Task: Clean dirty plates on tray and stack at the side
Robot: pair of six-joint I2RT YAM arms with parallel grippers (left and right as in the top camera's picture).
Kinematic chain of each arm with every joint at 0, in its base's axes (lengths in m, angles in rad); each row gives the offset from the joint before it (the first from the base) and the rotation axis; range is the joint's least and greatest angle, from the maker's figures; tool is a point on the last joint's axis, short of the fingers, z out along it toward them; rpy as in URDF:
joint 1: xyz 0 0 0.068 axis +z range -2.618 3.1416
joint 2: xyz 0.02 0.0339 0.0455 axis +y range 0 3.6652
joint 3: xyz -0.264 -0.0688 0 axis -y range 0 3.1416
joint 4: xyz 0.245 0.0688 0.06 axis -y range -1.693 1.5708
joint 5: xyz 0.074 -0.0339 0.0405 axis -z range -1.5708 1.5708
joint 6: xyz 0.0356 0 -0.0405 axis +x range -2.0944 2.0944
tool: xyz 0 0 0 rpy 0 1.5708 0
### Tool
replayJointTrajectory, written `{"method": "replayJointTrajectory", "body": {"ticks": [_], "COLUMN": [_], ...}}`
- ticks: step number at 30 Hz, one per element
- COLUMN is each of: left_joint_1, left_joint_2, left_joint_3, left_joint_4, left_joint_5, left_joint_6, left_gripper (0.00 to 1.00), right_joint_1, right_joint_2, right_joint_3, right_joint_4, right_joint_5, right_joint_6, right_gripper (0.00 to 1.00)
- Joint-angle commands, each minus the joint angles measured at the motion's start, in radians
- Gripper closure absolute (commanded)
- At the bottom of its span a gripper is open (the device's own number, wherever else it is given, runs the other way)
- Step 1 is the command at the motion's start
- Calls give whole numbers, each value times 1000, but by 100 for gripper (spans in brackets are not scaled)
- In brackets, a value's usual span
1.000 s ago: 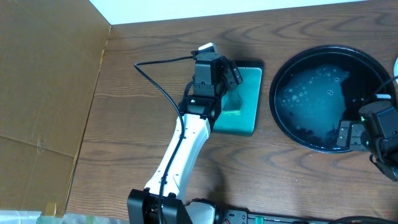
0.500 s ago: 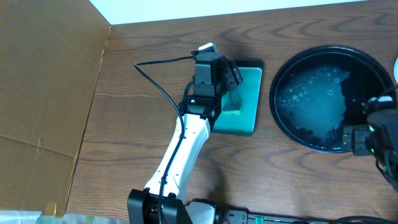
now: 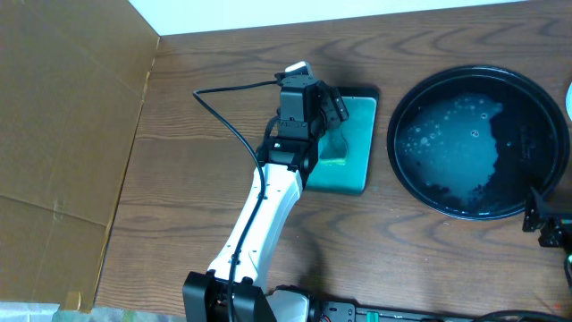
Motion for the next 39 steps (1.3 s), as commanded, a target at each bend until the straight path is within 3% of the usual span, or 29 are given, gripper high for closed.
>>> {"method": "replayJointTrajectory", "body": {"ticks": [1,11,20,39], "left_joint_1": [0,0,0,0], "left_joint_2": [3,3,3,3], "left_joint_3": [8,8,8,8], "left_joint_4": [0,0,0,0], "left_joint_5": [-13,-13,-13,-13], "left_joint_6": [10,10,10,10], "left_gripper": [19,19,19,19], "right_joint_1": [-43,-154,-170,-169], "right_joint_2": [-97,-281,-411,-407], "right_joint_3": [-1,-1,-1,-1], "right_joint_4": [5,-158,-158,-160], "right_joint_5": [-47,-59,-60,-62], "right_joint_6": [-94,-114,-210,-229], "right_gripper": [1,1,1,1]}}
